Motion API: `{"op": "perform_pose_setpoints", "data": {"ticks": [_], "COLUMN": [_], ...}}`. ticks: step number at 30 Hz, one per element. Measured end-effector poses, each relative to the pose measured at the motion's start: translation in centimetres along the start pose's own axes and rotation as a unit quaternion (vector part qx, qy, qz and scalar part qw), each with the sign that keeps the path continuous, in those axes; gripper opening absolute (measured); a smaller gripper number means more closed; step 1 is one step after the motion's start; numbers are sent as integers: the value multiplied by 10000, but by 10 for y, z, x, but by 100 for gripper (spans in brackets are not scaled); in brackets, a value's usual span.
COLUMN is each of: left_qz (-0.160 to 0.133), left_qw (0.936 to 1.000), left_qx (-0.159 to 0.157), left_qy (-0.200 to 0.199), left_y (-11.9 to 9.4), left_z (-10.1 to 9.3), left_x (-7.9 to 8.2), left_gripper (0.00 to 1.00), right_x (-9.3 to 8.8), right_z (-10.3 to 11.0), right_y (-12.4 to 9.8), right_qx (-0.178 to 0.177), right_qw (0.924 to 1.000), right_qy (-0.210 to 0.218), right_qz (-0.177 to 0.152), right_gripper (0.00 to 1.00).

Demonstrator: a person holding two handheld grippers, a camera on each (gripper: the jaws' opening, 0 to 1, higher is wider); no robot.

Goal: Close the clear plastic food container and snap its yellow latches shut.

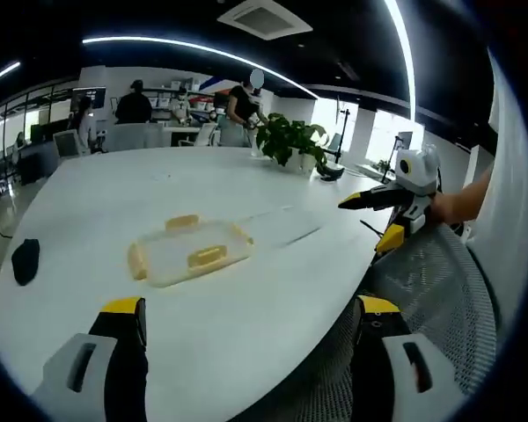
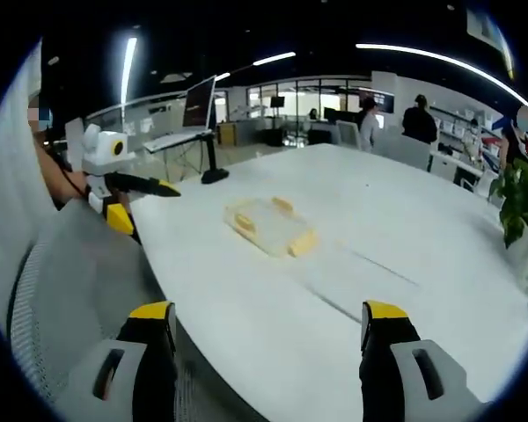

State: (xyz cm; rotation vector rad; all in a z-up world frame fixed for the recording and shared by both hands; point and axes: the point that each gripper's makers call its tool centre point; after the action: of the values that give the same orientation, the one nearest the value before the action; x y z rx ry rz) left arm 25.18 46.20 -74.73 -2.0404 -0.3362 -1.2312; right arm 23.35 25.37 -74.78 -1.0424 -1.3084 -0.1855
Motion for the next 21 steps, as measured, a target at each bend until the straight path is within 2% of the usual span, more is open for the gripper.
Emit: {"op": "perform_pose_setpoints", "data": {"ticks": [21], "left_qz": [38], "left_qw": [10000], "left_qx": [-23], "left_qy": [3], "left_y": [1], "left_z": [0], "left_x": [-1], "left_gripper": [98], "right_x": [1], "right_z": [0], "right_y": [0], "right_qx": [-10], "right_qw": [10000], "right_qy": [-12], "right_qz": [6], "right_gripper": [87]}}
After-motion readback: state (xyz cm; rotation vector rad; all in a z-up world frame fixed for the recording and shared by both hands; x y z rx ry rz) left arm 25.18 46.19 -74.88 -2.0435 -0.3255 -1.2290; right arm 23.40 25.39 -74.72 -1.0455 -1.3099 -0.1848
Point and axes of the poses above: the point that each gripper's makers call its tool centre point, and the gripper's own axes: y roughly forward along the fingers, z roughly to its left, x roughly out of its top, and after that the axes turned 8 degrees about -y, right-handed
